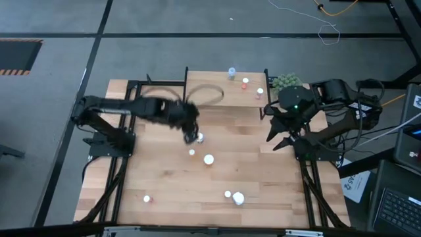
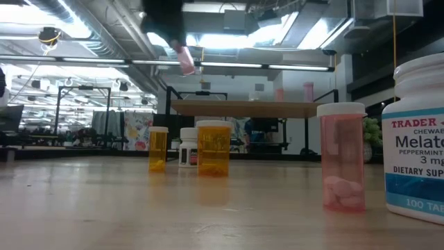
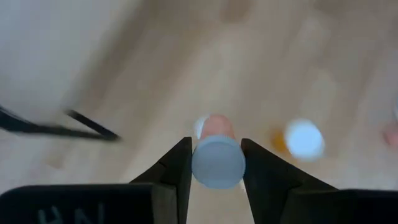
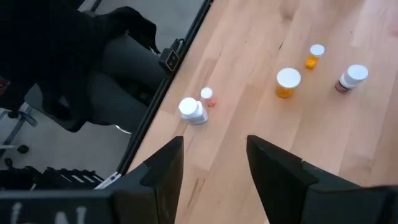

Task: Pick and place medicine bottles onto shelf by color
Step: Put the middle pink pill bottle on the shelf

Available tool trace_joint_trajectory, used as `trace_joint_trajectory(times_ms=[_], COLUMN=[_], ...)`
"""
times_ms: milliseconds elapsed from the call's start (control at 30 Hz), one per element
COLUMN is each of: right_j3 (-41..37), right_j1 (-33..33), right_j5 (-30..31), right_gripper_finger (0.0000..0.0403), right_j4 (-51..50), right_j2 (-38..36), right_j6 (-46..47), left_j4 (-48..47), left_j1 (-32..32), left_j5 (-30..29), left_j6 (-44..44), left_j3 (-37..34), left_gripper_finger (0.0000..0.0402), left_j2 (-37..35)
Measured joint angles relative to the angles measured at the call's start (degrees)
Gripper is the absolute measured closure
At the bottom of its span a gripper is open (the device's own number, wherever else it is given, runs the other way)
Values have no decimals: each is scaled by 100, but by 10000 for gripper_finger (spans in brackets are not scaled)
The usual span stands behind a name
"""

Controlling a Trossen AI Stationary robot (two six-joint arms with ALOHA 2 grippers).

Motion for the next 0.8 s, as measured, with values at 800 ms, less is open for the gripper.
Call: trace_joint_trajectory(times_ms=[800], right_j3=[-1037], right_j1=[0], right_j5=[948], right_gripper_finger=[224], right_j4=[47], right_j2=[54], right_j6=[1100], left_j4=[-704], left_j1=[3102], left_j5=[1166], left_j6=[1384], left_j3=[2550], left_gripper_finger=[294], left_j2=[1595])
